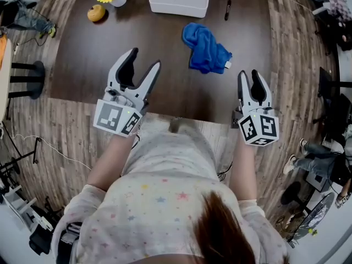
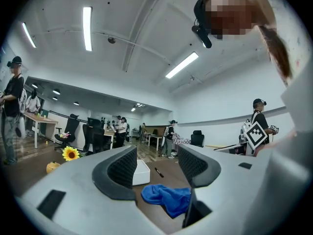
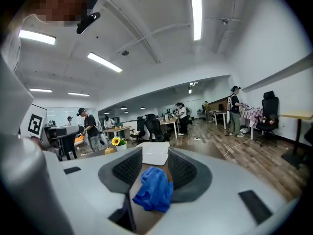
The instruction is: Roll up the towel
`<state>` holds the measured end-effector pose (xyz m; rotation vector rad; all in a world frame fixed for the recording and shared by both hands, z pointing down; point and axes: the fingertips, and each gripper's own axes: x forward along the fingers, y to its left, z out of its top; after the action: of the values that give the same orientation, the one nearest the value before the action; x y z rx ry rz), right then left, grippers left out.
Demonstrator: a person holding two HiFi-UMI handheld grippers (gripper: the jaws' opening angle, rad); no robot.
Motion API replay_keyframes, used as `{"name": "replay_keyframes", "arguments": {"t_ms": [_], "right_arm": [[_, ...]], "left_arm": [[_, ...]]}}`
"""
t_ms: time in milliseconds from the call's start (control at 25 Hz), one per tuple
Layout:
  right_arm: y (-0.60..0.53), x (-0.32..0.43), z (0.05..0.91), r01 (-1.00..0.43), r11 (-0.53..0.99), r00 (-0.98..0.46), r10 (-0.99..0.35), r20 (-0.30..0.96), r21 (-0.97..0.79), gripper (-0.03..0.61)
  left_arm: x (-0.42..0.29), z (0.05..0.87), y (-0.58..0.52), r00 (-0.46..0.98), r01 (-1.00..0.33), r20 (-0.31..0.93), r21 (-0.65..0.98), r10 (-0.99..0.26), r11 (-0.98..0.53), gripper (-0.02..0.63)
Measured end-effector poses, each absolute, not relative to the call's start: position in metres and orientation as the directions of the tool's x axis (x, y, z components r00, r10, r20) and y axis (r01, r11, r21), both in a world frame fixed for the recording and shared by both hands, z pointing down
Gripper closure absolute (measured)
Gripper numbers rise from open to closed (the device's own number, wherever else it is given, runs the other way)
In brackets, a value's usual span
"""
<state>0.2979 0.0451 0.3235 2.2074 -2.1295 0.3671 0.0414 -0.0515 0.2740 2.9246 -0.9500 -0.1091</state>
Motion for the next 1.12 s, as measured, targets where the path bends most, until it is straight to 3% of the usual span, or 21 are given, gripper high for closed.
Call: {"name": "replay_keyframes", "arguments": {"t_ms": [1120], "right_arm": [[0.001, 0.31, 0.544, -0.991, -0.065, -0.032, -0.743, 0.669, -0.12, 0.439]], "left_arm": [[0.045, 0.353, -0.093, 0.791, -0.611, 0.117, 0.152, -0.6, -0.777, 0.37]]}}
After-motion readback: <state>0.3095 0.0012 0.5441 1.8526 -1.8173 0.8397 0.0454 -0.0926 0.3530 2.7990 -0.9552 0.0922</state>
